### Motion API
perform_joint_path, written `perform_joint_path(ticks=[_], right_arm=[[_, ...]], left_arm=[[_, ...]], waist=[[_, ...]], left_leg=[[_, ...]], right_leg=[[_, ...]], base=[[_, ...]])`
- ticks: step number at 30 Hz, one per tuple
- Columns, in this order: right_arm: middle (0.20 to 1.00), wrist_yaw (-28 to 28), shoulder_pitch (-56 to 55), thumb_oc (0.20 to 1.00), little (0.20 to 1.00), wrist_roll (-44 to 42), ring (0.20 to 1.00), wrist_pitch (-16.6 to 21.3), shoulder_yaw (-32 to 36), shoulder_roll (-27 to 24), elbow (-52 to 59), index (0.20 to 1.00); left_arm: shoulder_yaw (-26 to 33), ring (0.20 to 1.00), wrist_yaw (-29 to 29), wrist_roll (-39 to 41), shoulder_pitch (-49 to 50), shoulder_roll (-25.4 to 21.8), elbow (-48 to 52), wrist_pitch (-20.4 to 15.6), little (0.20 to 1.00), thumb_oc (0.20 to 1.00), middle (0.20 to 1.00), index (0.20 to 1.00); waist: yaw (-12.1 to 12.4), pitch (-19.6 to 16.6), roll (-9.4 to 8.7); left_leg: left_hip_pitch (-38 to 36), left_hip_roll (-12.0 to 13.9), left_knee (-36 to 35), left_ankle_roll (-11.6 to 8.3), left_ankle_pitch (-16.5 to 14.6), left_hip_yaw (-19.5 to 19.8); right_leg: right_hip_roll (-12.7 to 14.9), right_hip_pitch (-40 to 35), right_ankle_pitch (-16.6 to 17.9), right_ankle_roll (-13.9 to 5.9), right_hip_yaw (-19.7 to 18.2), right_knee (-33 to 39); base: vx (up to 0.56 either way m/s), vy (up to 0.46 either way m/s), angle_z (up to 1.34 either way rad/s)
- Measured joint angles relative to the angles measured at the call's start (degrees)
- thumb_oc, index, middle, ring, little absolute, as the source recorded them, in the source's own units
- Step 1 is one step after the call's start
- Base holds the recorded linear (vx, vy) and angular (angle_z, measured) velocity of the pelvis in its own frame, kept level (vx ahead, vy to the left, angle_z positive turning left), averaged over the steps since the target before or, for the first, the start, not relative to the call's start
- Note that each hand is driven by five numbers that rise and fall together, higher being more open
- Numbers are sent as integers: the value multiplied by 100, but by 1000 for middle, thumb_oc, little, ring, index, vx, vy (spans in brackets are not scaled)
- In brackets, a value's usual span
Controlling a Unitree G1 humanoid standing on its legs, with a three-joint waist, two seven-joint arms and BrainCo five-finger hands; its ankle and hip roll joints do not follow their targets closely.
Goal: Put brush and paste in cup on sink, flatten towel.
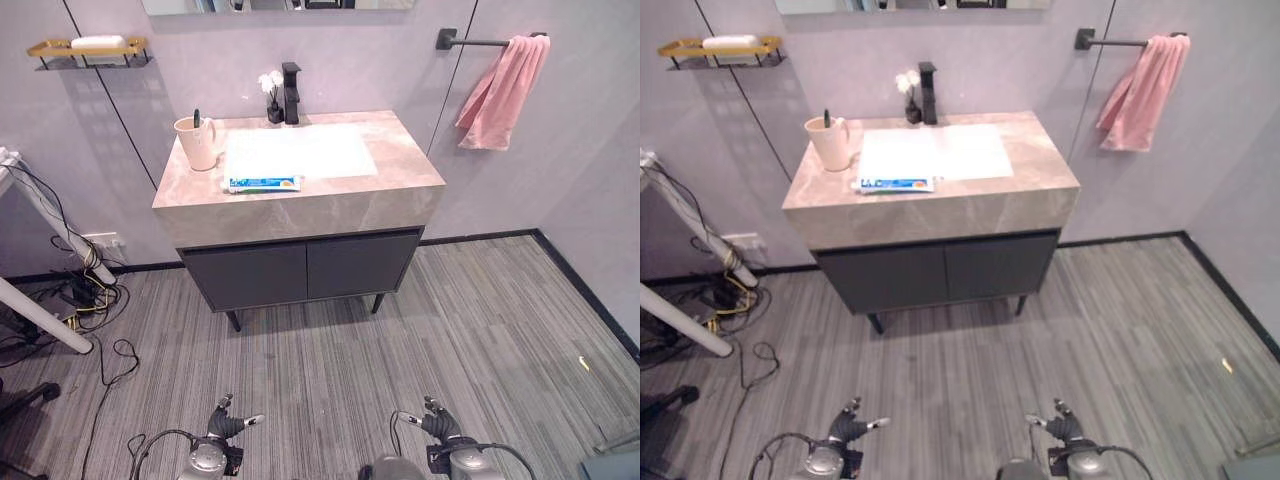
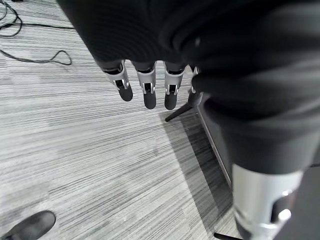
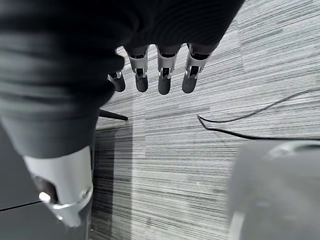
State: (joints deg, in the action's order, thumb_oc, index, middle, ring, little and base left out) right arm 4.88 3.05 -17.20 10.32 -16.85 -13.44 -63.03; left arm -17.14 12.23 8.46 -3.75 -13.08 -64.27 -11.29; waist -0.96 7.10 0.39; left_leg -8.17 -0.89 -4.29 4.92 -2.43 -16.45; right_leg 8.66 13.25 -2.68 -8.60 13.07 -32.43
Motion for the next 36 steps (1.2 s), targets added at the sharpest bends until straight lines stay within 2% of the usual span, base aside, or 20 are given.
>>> perform_joint_path(ticks=[3,5,8,10,11,12,15,18,20,22,24,25,26,28,29,30,31,33,35,36], right_arm=[[1000,3,-11,1000,1000,-3,1000,-4,-4,19,-33,1000],[1000,19,-16,1000,1000,-6,1000,-3,-5,26,-33,1000],[1000,32,-19,1000,1000,-4,1000,-4,-9,74,-29,1000],[1000,32,-21,1000,1000,2,1000,-5,-11,115,-29,1000],[1000,30,-65,1000,1000,6,1000,-5,-7,119,-34,1000],[1000,30,-101,1000,1000,7,1000,-8,-5,89,-38,1000],[1000,23,-109,1000,1000,19,1000,-13,-19,-50,-5,1000],[1000,8,-25,1000,1000,188,1000,-13,-16,-207,210,1000],[1000,9,6,1000,1000,237,1000,-12,-18,-285,270,1000],[1000,13,30,1000,1000,245,1000,-4,-67,-325,332,1000],[1000,19,104,1000,1000,393,1000,-10,-290,-342,278,1000],[1000,29,108,1000,1000,463,1000,-4,-360,-342,283,1000],[1000,50,89,1000,1000,506,1000,-7,-354,-344,277,1000],[1000,115,70,1000,1000,576,1000,-16,-356,-341,178,1000],[1000,121,58,1000,1000,598,1000,-20,-359,-342,174,1000],[1000,135,67,1000,1000,688,1000,-10,-401,-313,148,1000],[1000,132,62,1000,1000,706,1000,-9,-396,-313,148,1000],[1000,138,115,1000,1000,765,1000,0,-466,-339,115,1000],[1000,130,126,1000,1000,843,1000,-18,-466,-340,24,1000],[1000,129,78,1000,1000,902,1000,-19,-474,-340,24,1000]], left_arm=[[22,1000,-8,0,18,6,-187,25,1000,1000,1000,1000],[26,1000,-6,4,-9,8,-360,29,1000,1000,1000,1000],[86,1000,-7,88,35,19,-462,28,1000,1000,1000,1000],[115,1000,-8,285,68,21,-460,26,1000,1000,1000,1000],[128,1000,-12,293,81,45,-459,28,1000,1000,1000,1000],[132,1000,-13,294,108,115,-454,28,1000,1000,1000,1000],[131,1000,-32,406,131,329,-460,22,1000,1000,1000,1000],[243,1000,-82,463,-104,316,-524,19,1000,1000,1000,1000],[282,1000,-114,468,-233,298,-565,21,1000,1000,1000,1000],[276,1000,-122,469,-261,285,-495,23,1000,1000,1000,1000],[280,1000,-127,465,-282,262,-413,21,1000,1000,1000,1000],[279,1000,-131,462,-282,259,-408,27,1000,1000,1000,1000],[266,1000,-132,458,-333,257,-380,25,1000,1000,1000,1000],[254,1000,-124,450,-409,243,-254,16,1000,1000,1000,1000],[248,1000,-120,451,-415,232,-229,17,1000,1000,1000,1000],[243,1000,-117,447,-379,195,-245,18,1000,1000,1000,1000],[245,1000,-112,448,-381,185,-245,19,1000,1000,1000,1000],[238,1000,-107,447,-394,213,-235,5,1000,1000,1000,1000],[246,1000,-108,447,-417,212,-213,3,1000,1000,1000,1000],[259,1000,-109,447,-298,209,-211,4,1000,1000,1000,1000]], waist=[[-10,17,-109],[-49,-25,-189],[-159,-79,-289],[-159,-138,-377],[-209,-164,-394],[-237,-173,-281],[-264,-355,119],[-301,-353,76],[-301,-333,-104],[-256,-264,-197],[-235,-105,-332],[-262,-86,-352],[-303,-28,-422],[-278,50,-467],[-270,69,-444],[-225,81,-382],[-200,93,-349],[-140,71,-212],[-101,104,-149],[-55,83,-69]], left_leg=[[16,-89,-101,-3,-14,15],[67,-128,-94,-16,-29,37],[-33,-130,-84,-44,-117,91],[-178,-142,-84,-279,-253,148],[-298,-94,-90,-374,-361,231],[-395,37,-91,-455,-418,324],[-476,522,-34,-644,-478,409],[-135,776,781,-867,-398,766],[493,855,2178,-1297,-214,889],[1253,983,3524,-1795,218,1042],[1544,1079,3970,-1782,355,914],[1617,1134,3839,-1708,310,777],[1637,1209,3182,-1571,232,308],[1598,1092,1556,-1487,214,-20],[1632,1088,1172,-1471,242,-18],[1615,1163,204,-1514,437,0],[1637,1232,-32,-1456,613,-6],[2254,1558,19,-1578,1032,24],[2329,1682,-23,-1513,1154,19],[2147,1714,-27,-1393,1229,29]], right_leg=[[65,226,5,-15,-311,577],[150,275,121,-135,-336,1648],[233,285,653,-171,-288,2571],[301,216,966,-185,-119,2956],[272,78,1348,-30,-127,2994],[148,-18,1388,121,-106,2985],[-322,-189,1072,565,91,2915],[-483,-366,784,616,233,2974],[-464,-690,730,609,287,3309],[-522,-782,625,907,325,3348],[-515,-859,647,1135,355,3358],[-511,-902,620,1144,377,3409],[-510,-1006,578,1184,476,3552],[-533,-1120,537,1176,500,3735],[-574,-1152,535,1157,476,3737],[-689,-1241,409,986,411,3737],[-754,-1295,427,1022,412,3736],[-811,-1360,233,930,264,3768],[-826,-1449,211,914,99,3744],[-787,-1630,188,753,-68,3735]], base=[[185,-91,-3],[214,-81,6],[283,-80,14],[263,-67,16],[339,-107,30],[194,-68,32],[329,-136,10],[286,-197,13],[199,-222,14],[177,-185,1],[192,-27,-2],[359,45,27],[198,55,41],[380,173,28],[431,227,-13],[197,104,-31],[335,174,-51],[434,216,-43],[290,146,-50],[259,153,-80]])
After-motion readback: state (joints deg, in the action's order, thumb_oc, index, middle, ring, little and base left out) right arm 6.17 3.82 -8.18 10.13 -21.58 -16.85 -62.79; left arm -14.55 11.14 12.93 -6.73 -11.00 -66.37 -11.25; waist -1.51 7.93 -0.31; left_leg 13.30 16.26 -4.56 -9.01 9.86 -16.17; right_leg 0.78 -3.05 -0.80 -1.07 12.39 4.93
